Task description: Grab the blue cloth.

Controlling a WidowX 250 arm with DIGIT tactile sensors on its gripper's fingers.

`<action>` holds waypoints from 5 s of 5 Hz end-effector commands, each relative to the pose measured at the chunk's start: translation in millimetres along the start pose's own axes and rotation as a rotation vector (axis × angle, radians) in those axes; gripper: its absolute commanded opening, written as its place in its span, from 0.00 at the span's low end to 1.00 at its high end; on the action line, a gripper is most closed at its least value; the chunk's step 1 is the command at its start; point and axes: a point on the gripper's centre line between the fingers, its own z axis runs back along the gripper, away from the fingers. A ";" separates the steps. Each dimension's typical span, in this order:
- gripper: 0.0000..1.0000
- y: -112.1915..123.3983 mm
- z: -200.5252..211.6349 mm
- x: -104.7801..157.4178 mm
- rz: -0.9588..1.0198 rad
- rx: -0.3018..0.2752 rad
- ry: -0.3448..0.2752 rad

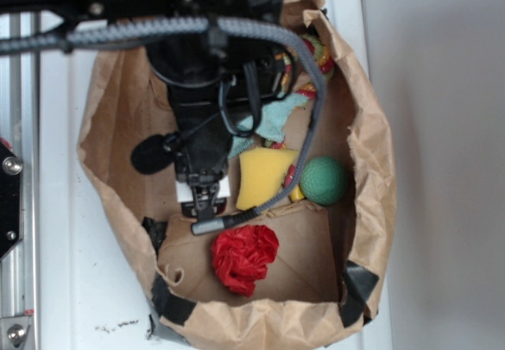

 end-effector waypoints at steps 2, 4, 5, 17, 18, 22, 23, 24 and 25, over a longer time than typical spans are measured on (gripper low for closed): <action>1.00 -1.4 7.3 4.9 -0.012 0.011 -0.027; 1.00 29.3 -35.0 8.8 0.019 0.103 -0.099; 1.00 33.6 -53.1 3.1 -0.008 0.127 -0.071; 0.00 8.3 20.6 9.4 0.099 0.118 -0.066; 0.00 7.7 42.0 3.3 0.068 0.118 -0.081; 0.00 -28.7 40.0 14.7 0.105 0.253 -0.238; 0.00 -41.4 37.7 15.4 0.097 0.247 -0.204; 0.00 -44.1 41.8 16.4 0.098 0.211 -0.164; 0.00 -40.1 39.7 20.0 0.109 0.207 -0.139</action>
